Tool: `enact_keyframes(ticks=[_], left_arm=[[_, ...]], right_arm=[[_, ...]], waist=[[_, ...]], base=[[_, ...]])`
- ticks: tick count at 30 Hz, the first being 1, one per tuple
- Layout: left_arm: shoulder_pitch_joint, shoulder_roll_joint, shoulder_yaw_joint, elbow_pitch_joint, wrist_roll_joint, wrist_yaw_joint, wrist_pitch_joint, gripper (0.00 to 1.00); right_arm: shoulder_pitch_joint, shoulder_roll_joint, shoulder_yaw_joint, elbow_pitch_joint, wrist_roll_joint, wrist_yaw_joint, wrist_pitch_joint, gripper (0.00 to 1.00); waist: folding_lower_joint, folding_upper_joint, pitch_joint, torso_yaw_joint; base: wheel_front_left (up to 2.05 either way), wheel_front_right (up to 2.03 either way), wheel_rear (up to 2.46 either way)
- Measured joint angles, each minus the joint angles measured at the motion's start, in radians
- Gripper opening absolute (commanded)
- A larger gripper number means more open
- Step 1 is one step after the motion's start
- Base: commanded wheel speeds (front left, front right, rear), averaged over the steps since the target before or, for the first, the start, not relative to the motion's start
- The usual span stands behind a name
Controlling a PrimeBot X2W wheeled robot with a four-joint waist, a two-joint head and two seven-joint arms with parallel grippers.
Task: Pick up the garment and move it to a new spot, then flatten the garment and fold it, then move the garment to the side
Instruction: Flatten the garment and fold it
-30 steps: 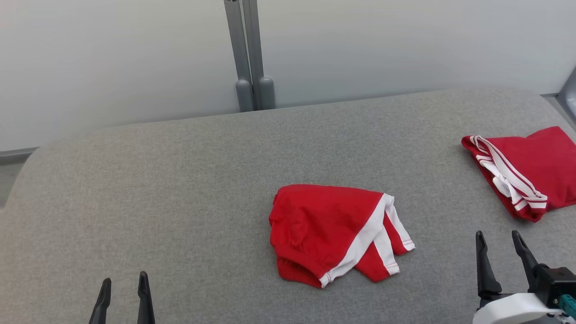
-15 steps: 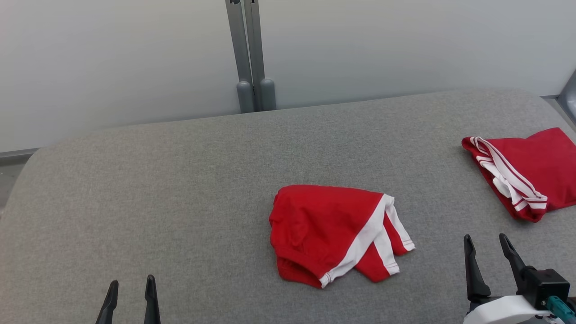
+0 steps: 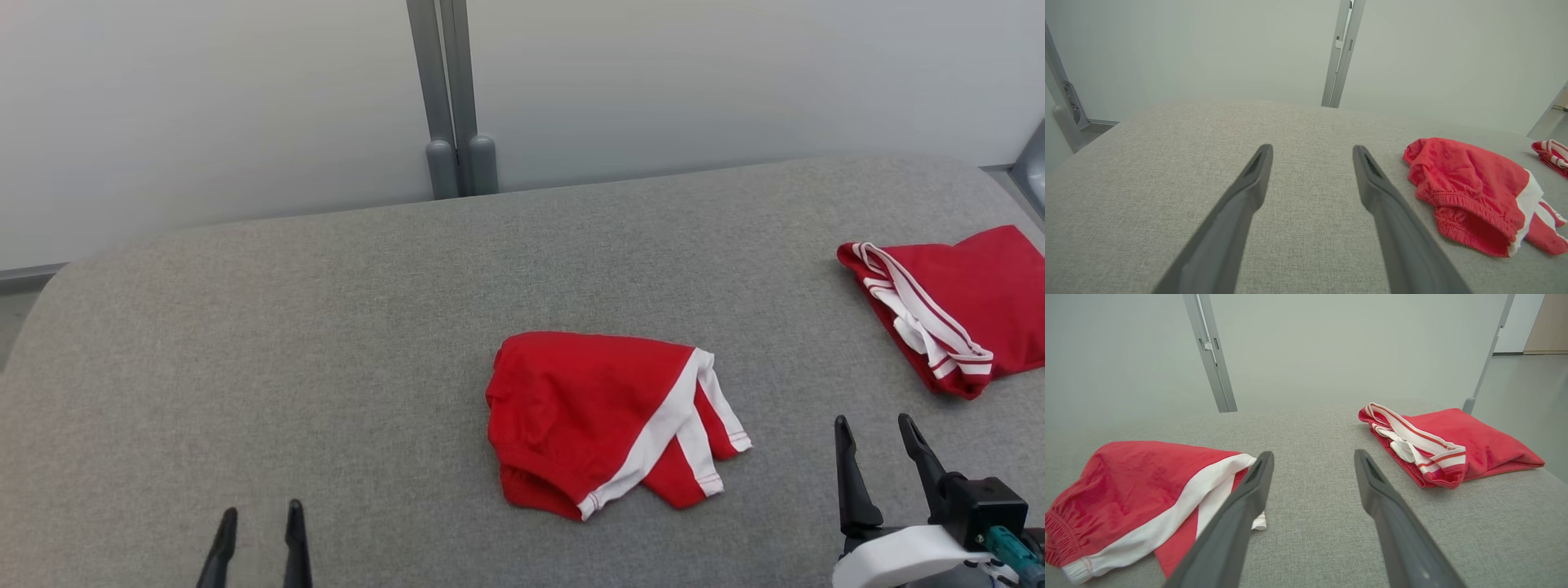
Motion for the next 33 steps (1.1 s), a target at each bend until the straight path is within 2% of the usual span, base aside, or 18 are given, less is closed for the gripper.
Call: enact_keyframes(ticks=[3,7,9,16,22,28,33], left_arm=[[-0.012,0.0,-0.081,0.002,-0.012,0.0,0.0,1.0],[-0.053,0.0,-0.269,0.024,-0.067,-0.001,0.015,1.0],[-0.078,0.003,-0.396,0.053,-0.081,-0.001,0.107,1.0],[-0.228,0.007,-0.604,0.11,-0.182,-0.003,0.325,1.0],[-0.334,0.0,-0.702,0.185,-0.24,-0.003,0.356,1.0],[-0.401,0.0,-0.687,0.287,-0.232,0.024,0.287,1.0],[-0.433,0.0,-0.69,0.338,-0.244,0.024,0.26,1.0]], right_arm=[[-0.027,0.0,0.02,0.018,0.016,0.0,0.0,1.0],[-0.078,-0.018,0.101,0.125,0.03,0.0,0.005,1.0],[-0.119,-0.04,0.143,0.182,0.043,0.0,0.054,1.0],[-0.262,-0.08,0.204,0.271,0.084,0.0,0.181,1.0],[-0.29,-0.095,0.26,0.306,0.112,0.0,0.216,1.0],[-0.291,-0.108,0.305,0.314,0.133,0.0,0.205,1.0],[-0.295,-0.115,0.34,0.314,0.147,0.0,0.195,1.0]], waist=[[0.0,0.0,0.008,-0.005],[0.0,0.0,0.026,-0.01],[0.0,0.0,0.039,-0.012],[0.0,0.0,0.115,-0.013],[0.0,0.0,0.178,-0.011],[0.0,0.0,0.202,-0.024],[0.0,0.0,0.212,-0.042]], base=[[0.0,0.0,0.0],[0.0,0.0,0.0],[0.0,0.0,0.0],[0.0,0.0,0.0],[0.0,0.0,0.0],[0.0,0.0,0.0],[0.0,0.0,0.0]])
